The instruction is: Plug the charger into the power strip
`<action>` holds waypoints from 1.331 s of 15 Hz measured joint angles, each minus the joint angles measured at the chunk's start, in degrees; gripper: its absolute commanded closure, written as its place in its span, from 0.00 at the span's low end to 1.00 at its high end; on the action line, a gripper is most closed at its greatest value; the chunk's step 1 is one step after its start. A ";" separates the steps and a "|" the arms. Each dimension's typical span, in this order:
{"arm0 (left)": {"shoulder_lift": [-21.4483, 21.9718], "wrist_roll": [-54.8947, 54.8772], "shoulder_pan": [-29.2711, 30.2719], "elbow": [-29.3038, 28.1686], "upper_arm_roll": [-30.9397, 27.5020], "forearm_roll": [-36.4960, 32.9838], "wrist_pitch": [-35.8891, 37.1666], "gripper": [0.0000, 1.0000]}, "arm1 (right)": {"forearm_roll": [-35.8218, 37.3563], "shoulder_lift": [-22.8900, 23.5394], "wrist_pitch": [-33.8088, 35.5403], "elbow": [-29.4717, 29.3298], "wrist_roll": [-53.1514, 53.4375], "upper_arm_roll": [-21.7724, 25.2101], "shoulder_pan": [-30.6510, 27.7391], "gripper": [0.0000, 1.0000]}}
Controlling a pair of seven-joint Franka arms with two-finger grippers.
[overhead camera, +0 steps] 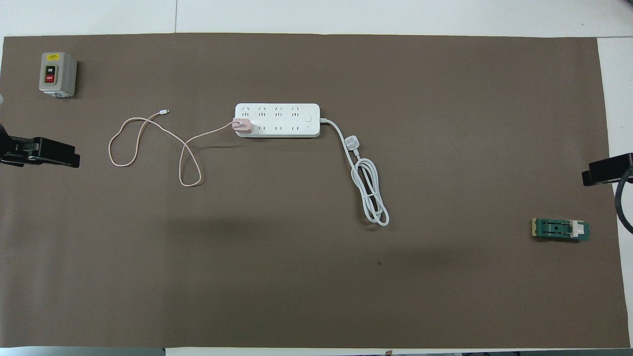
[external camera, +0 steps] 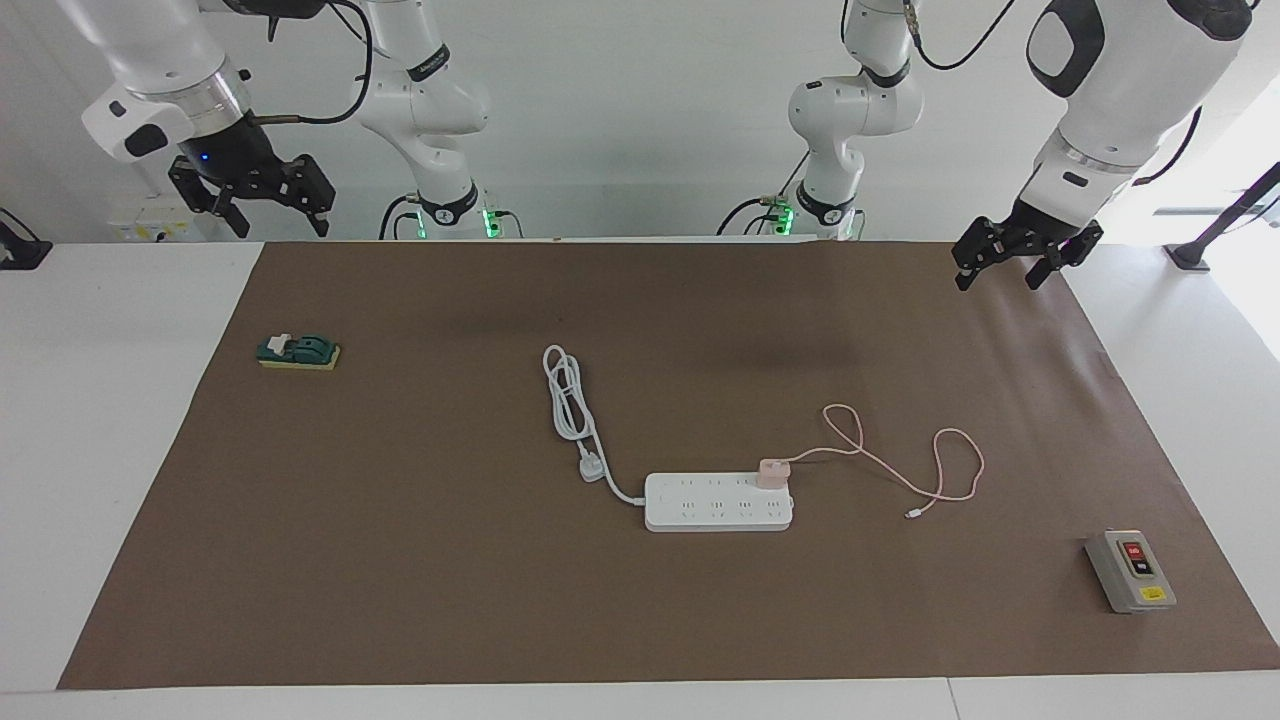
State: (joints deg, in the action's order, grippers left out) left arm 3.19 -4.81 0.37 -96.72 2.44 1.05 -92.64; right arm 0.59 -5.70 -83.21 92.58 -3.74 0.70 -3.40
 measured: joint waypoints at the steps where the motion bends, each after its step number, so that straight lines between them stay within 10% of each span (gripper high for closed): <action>1: 0.23 -0.73 0.01 0.00 -0.08 0.00 0.34 0.00 | 0.00 0.00 0.00 0.00 0.00 0.00 0.00 0.00; 20: 1.39 4.86 0.01 0.07 -0.14 0.00 0.68 0.00 | 0.00 0.00 0.01 0.01 0.00 0.13 -0.03 0.00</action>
State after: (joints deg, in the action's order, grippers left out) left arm 4.58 0.05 0.38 -96.64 2.31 1.05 -91.96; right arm 0.59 -5.70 -83.20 92.59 -3.74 0.84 -3.43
